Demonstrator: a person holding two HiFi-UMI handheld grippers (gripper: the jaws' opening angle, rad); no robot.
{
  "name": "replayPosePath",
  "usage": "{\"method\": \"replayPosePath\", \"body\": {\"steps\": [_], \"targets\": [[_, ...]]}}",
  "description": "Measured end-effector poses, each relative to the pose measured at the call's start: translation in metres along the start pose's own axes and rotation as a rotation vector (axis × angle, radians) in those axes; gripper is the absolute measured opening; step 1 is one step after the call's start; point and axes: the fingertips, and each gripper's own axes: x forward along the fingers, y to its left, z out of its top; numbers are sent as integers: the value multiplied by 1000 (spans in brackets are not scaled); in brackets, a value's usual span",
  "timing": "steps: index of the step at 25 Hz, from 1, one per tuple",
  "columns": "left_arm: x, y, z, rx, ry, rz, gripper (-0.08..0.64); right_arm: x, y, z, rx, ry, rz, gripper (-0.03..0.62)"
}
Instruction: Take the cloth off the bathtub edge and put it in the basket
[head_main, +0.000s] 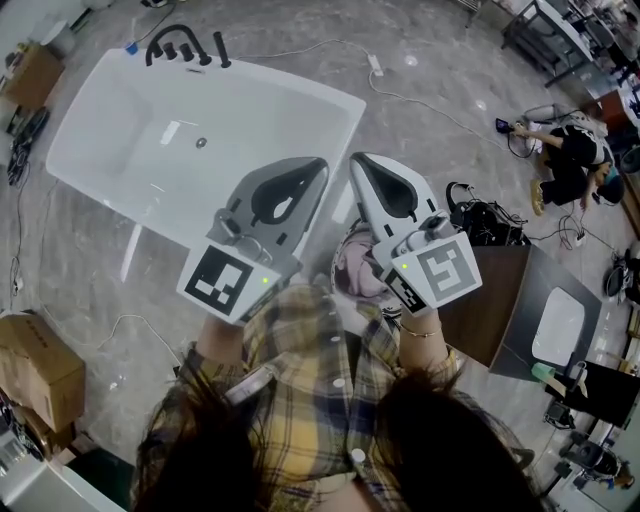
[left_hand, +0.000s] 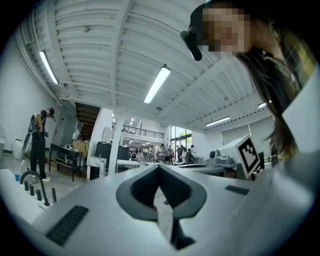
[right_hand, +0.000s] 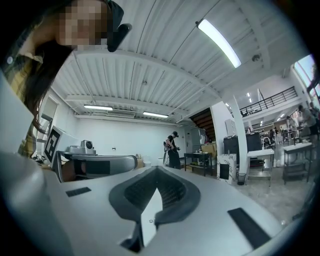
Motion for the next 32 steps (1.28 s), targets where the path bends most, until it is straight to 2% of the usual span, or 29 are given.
{"method": "replayPosePath", "body": {"steps": [4,32], "targets": [[3,-7,-7,-7,35,-2,17,-7,-3,1,0,-1,-6,15],[14,-27,-9,-13,37,-24,17,-24,-12,2,-4,-8,-31,15]]}}
